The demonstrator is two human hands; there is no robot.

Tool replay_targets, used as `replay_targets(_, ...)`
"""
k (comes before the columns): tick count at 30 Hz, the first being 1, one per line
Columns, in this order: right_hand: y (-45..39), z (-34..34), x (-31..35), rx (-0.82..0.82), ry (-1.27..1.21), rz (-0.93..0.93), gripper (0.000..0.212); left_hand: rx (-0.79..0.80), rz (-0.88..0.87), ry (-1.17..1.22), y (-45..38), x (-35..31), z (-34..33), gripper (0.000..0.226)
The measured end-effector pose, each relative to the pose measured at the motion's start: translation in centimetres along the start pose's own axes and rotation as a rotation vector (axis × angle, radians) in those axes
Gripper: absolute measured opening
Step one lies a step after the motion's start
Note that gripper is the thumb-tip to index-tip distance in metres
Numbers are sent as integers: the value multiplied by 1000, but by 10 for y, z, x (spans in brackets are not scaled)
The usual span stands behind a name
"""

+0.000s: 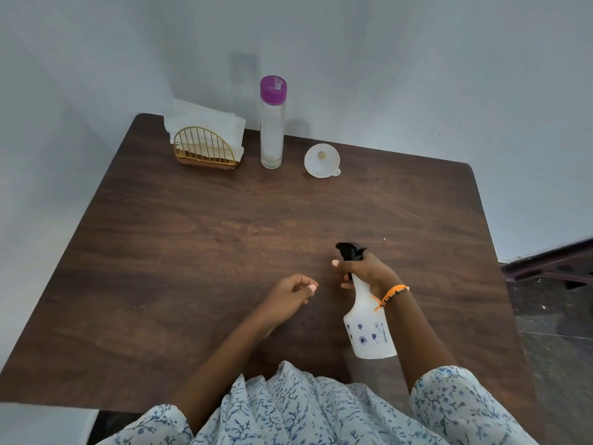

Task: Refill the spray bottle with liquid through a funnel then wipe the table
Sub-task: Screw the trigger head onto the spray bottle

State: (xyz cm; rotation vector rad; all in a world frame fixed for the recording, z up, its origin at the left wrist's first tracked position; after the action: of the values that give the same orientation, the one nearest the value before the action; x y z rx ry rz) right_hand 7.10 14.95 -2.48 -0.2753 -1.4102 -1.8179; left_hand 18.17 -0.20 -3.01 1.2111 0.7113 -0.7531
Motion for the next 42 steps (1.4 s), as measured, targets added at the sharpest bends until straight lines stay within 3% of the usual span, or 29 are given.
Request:
replay_targets(3,0,1,4,6,-20,-20,21,3,6,2,-1,0,0,17)
replay_targets(6,2,13,7,37,-54,4,22,11,18,-10,-2,0,-1,18)
replay_targets(9,1,26,14,97,-216,71,32,27,21,-23,-3,-4,-4,18)
replay_targets(12,1,42,30,116,-339,105,21,42,15,-57,-7,-16,-7,21)
replay_targets(21,-30,70,90,-176,-500,376,22,29,-58,-60,-34,-63,-13,22)
replay_targets(27,-64,80,138,-244,-542,638,24,12,-80,-41,-64,-85,-16,17)
replay_targets(30,-86,84,158,-269,-522,699,37,20,-84,-63,-78,-95,-17,17)
replay_targets(35,-118,84,186,-282,-491,750,28,-12,-82,-50,-97,-107,-14,17)
replay_targets(39,-141,80,202,-331,-501,768,49,7,-92,-33,-109,-111,-8,26)
replay_targets(42,-155,78,206,-347,-540,741,48,2,-93,-9,-114,-110,-4,32)
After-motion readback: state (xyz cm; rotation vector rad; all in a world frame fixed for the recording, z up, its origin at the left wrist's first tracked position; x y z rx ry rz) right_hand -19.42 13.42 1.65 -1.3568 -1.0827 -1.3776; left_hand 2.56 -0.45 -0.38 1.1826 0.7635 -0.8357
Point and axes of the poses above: each hand's wrist, its own y-axis away from the middle knuckle, its own z-axis out of the back of the hand, x = y × z, the point moved 1 cm from there along -y, towards the middle knuckle, and after that the axes turned 11 degrees about -x, right-handed, at the moved point
